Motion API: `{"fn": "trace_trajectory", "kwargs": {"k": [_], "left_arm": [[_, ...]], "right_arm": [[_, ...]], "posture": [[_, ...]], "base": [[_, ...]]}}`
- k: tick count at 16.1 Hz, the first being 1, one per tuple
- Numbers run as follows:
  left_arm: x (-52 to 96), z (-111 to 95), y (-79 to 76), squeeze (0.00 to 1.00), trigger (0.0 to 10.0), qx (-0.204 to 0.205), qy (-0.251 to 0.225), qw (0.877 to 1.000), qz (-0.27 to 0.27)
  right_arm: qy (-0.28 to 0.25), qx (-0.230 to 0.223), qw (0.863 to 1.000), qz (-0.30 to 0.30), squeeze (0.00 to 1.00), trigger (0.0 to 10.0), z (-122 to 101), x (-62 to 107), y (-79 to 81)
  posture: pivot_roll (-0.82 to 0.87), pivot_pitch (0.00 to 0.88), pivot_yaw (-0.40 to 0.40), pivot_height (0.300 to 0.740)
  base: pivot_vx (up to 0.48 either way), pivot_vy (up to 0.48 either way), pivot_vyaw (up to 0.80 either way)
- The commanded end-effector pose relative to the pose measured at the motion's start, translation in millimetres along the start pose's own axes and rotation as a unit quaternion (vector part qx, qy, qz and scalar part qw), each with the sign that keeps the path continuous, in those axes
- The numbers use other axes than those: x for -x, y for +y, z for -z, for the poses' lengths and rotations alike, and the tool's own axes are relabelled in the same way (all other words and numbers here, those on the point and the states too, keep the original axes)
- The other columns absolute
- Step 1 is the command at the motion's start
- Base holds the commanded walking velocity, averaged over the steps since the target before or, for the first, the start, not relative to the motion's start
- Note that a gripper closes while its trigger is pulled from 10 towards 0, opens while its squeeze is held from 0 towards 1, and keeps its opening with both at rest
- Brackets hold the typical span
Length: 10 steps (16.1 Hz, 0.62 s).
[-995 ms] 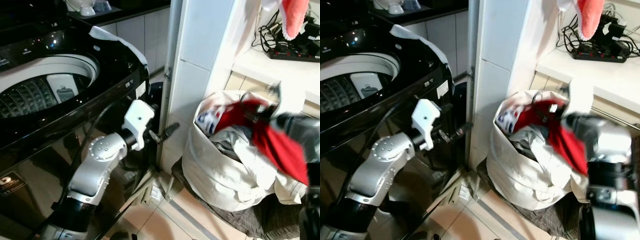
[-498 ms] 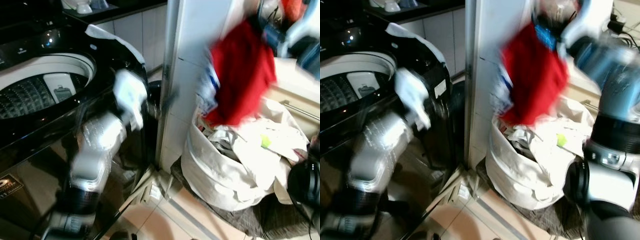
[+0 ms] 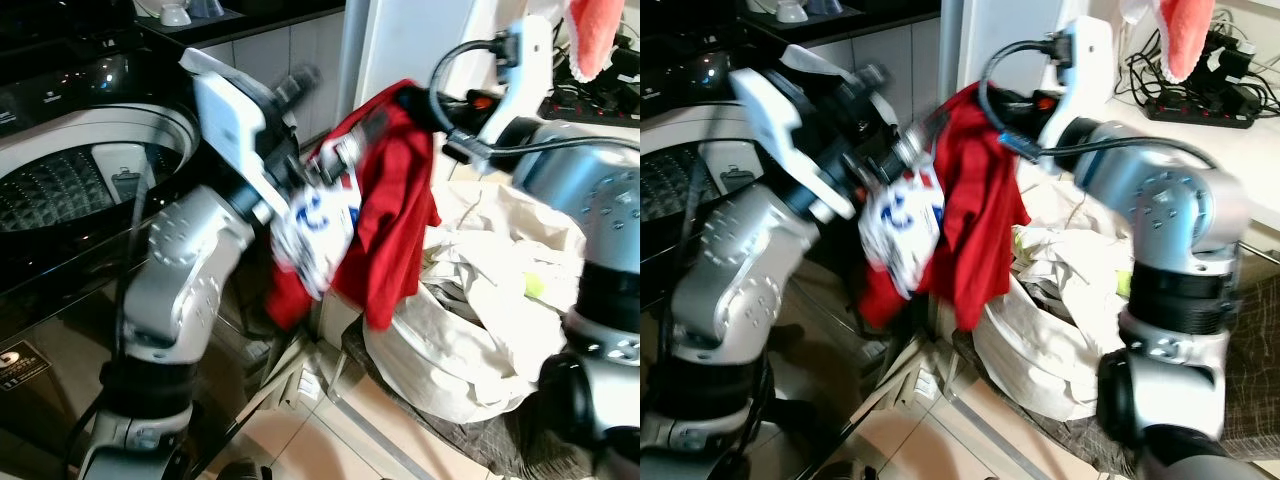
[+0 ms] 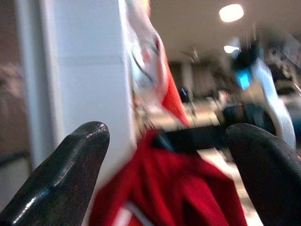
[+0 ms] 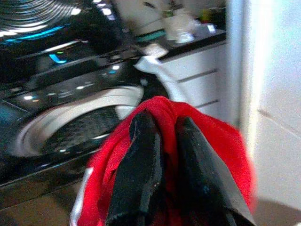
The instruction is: Clothes washing
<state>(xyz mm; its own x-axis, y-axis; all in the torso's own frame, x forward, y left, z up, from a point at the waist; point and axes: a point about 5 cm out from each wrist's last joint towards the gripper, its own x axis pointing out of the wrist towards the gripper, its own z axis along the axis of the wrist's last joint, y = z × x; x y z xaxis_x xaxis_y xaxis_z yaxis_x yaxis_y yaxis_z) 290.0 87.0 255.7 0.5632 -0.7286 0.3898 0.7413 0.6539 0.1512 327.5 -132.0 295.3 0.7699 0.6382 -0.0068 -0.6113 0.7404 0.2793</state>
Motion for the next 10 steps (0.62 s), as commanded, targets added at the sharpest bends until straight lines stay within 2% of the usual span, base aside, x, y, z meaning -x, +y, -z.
{"fn": "trace_trajectory", "kwargs": {"k": [1, 3, 4, 9, 10], "left_arm": [[0.1, 7, -3.9, 1.0, 10.0, -0.008, 0.026, 1.0, 0.012], [5.5, 21, 0.3, 0.99, 10.0, -0.041, 0.071, 0.997, -0.001], [8.1, 25, 1.4, 0.0, 10.0, -0.052, 0.085, 0.995, -0.004], [14.5, 41, -1.2, 0.0, 10.0, -0.054, 0.117, 0.991, -0.02], [20.4, 53, -5.8, 0.0, 10.0, -0.071, 0.144, 0.987, -0.009]], "right_arm": [[-0.008, -0.001, 1.0, -0.027, 0.0, 0.0, -2, 1.6, 9.4], [-0.002, -0.023, 0.998, -0.052, 0.0, 0.0, 6, 0.2, 18.8], [0.003, -0.028, 0.998, -0.057, 0.0, 0.0, 10, 0.2, 21.8], [0.023, -0.055, 0.995, -0.079, 0.0, 0.0, 27, -2.6, 35.8], [0.03, -0.064, 0.994, -0.083, 0.0, 0.0, 32, -2.3, 39.3]], "posture": [[-0.01, 0.0, -0.064, 0.74], [-0.01, 0.0, -0.065, 0.74], [-0.01, 0.0, -0.066, 0.74], [-0.01, 0.0, -0.068, 0.74], [-0.01, 0.0, -0.071, 0.74]], "base": [[0.0, 0.0, 0.0], [0.0, 0.0, 0.0], [0.0, 0.0, 0.0], [0.0, 0.0, 0.0], [0.0, 0.0, 0.0]]}}
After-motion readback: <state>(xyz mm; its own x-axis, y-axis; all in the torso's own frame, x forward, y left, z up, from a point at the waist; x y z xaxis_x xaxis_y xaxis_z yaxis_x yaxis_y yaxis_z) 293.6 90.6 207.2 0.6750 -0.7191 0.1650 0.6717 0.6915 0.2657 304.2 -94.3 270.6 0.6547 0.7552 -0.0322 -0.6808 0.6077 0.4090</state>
